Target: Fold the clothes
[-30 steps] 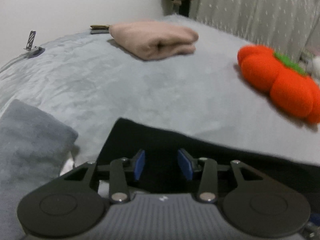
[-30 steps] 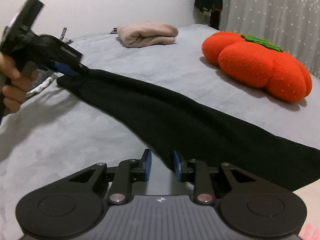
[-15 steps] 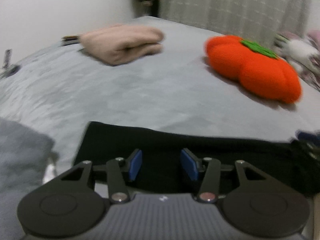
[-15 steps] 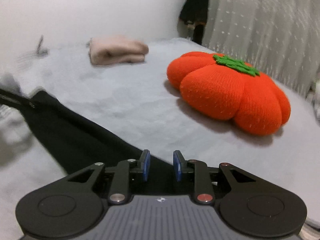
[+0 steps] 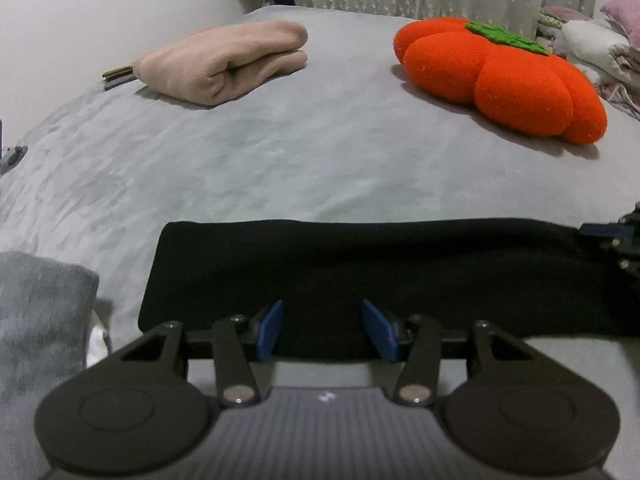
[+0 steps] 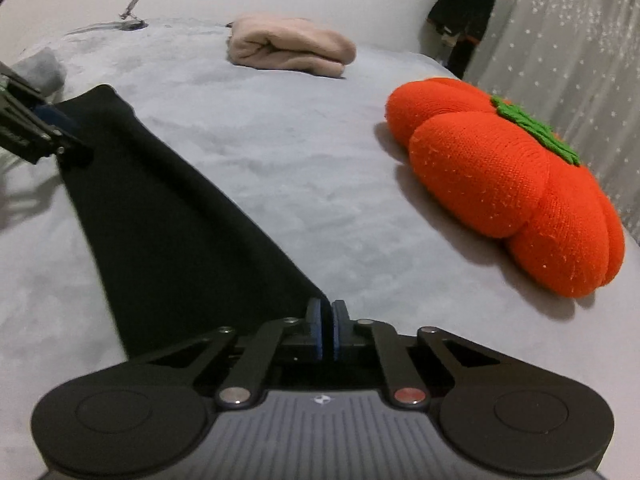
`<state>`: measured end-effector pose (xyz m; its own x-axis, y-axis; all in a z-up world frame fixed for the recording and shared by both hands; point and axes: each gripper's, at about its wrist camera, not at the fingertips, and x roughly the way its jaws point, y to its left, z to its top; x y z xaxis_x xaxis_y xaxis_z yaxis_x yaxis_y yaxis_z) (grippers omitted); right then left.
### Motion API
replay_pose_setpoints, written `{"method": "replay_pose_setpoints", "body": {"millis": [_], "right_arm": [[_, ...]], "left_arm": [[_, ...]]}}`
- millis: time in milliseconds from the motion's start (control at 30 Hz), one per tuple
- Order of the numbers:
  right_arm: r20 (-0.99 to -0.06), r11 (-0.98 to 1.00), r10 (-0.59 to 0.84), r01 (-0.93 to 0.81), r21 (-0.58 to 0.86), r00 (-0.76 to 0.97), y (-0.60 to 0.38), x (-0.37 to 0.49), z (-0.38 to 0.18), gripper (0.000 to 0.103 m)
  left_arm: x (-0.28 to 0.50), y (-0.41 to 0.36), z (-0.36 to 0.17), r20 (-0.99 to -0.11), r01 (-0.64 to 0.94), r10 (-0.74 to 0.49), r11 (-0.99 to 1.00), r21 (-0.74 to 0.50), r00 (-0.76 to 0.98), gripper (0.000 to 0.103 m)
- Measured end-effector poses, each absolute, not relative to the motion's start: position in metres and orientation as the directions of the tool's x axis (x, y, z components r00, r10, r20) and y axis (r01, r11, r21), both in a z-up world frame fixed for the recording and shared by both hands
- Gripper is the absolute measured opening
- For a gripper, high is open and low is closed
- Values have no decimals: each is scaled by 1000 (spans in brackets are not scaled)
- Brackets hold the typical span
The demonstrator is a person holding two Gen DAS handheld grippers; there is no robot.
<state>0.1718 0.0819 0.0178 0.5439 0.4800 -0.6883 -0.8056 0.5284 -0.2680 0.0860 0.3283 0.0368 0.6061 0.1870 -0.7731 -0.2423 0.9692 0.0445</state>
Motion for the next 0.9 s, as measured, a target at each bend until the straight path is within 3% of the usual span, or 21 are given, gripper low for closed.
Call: {"method": "replay_pose_setpoints", "body": {"millis": [233, 467, 667, 833, 900], "right_arm": [[-481, 685, 452, -638, -351, 751, 75, 155, 28, 5], [-575, 682, 372, -635, -363, 728, 93, 162, -1, 5], [-544, 710, 386, -617, -340, 745, 83, 158, 13, 9], [-486, 815, 437, -562, -143, 757, 54, 152, 32, 10], [-521, 809, 465, -583, -80, 716, 54, 147, 28, 10]], "left_arm": [[87, 336, 37, -772, -251, 202, 966, 57, 602, 49], [85, 335, 35, -760, -256, 237, 962, 96, 605, 53], [80, 359, 48, -720, -359, 264, 933, 22, 642, 51], [84, 392, 44, -723, -448, 218, 883, -141, 656, 50], [90, 396, 35, -738, -465, 234, 877, -121, 633, 48]]}}
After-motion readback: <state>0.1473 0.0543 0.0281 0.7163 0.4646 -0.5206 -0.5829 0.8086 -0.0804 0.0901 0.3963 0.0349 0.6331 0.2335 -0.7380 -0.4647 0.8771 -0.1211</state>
